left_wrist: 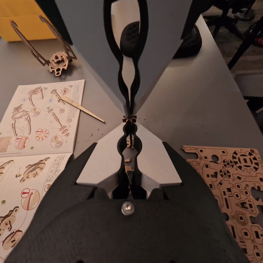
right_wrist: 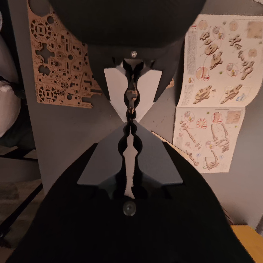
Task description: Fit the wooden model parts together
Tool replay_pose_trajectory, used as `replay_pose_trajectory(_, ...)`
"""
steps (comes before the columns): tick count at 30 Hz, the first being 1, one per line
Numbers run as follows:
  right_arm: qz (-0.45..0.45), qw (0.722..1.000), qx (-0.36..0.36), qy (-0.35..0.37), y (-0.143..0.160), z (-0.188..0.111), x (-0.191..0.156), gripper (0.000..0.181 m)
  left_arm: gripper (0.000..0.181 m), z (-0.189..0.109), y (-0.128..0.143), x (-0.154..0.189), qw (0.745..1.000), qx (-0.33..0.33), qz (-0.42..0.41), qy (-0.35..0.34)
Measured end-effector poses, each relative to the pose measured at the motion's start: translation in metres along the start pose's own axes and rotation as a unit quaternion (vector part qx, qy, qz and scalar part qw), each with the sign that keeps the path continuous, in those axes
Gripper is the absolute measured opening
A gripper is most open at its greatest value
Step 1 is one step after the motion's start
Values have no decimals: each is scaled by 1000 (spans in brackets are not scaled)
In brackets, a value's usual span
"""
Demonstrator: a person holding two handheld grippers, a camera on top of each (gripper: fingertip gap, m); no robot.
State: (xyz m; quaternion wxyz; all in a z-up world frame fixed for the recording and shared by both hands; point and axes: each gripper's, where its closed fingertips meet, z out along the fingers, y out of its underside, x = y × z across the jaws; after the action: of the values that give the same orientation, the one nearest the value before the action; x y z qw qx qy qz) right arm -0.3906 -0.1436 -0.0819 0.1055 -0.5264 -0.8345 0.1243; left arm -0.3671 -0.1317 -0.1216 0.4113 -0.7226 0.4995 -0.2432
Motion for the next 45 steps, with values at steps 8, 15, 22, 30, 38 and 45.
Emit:
replay_pose_trajectory(8,-6,1000,-2,6,-1,-3,0,0,0,-2,-6,1,1000,17,2,2)
replay_pose_trajectory(15,1,1000,-18,14,5,-11,4,6,0,0,-9,2,1000,29,-1,9)
replay_pose_trajectory(22,6,999,-28,-19,11,-2,-4,2,0,5,-2,6,1000,3,26,4)
replay_pose_trajectory(30,-12,999,-34,-1,11,1,-3,2,0,5,0,5,999,-2,53,-11)
replay_pose_trajectory(38,-8,1000,-15,-9,5,5,-1,2,0,2,2,3,999,-2,40,2)
replay_pose_trajectory(45,-11,1000,-17,-3,1,3,0,2,0,0,-2,4,1000,10,24,18)
